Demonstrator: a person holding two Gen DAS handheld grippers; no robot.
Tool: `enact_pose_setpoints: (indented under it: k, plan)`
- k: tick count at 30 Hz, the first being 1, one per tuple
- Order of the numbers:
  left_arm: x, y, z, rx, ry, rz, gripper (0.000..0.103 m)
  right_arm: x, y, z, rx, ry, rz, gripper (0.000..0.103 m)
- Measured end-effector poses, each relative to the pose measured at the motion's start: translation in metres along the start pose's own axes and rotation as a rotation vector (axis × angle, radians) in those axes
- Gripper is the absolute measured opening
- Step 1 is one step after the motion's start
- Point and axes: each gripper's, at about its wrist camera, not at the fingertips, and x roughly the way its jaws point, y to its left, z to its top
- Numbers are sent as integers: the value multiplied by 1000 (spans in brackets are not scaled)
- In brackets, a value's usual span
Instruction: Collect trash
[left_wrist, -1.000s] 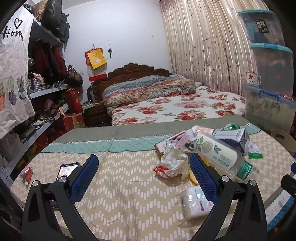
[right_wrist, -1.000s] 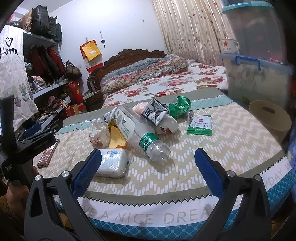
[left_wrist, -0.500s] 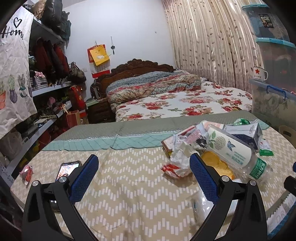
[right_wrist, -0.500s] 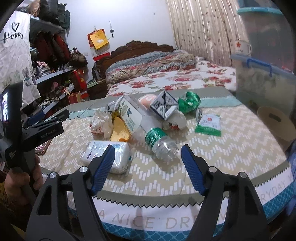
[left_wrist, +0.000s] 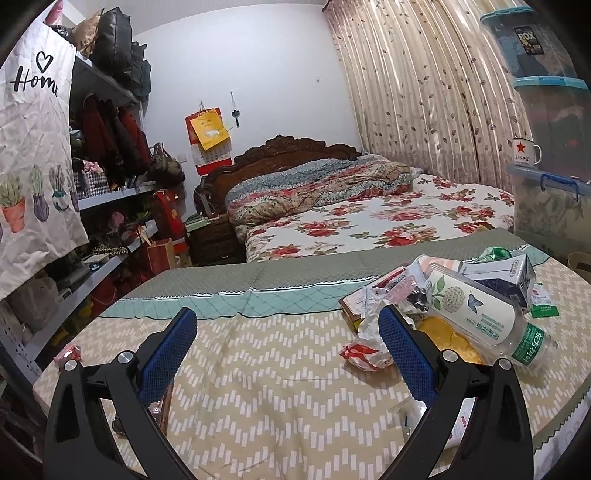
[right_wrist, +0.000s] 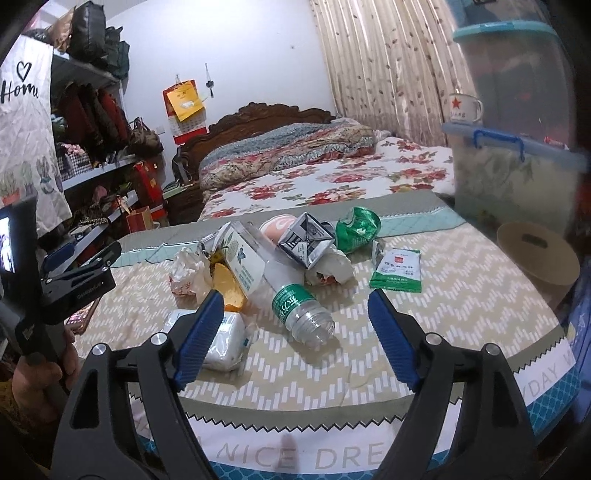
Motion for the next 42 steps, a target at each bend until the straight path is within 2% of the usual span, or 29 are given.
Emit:
enact_pose_setpoints:
  k: [12, 23, 42]
  plan:
    - [-8, -4, 0, 28, -23, 7, 94, 1, -5, -4, 25, 14, -6, 80]
    - [3, 1, -4, 9, 33, -2, 94, 3, -5, -6, 27, 24, -11, 81]
    - [10, 1, -10, 24, 59, 8, 94, 4, -7, -8, 33, 33, -13, 81]
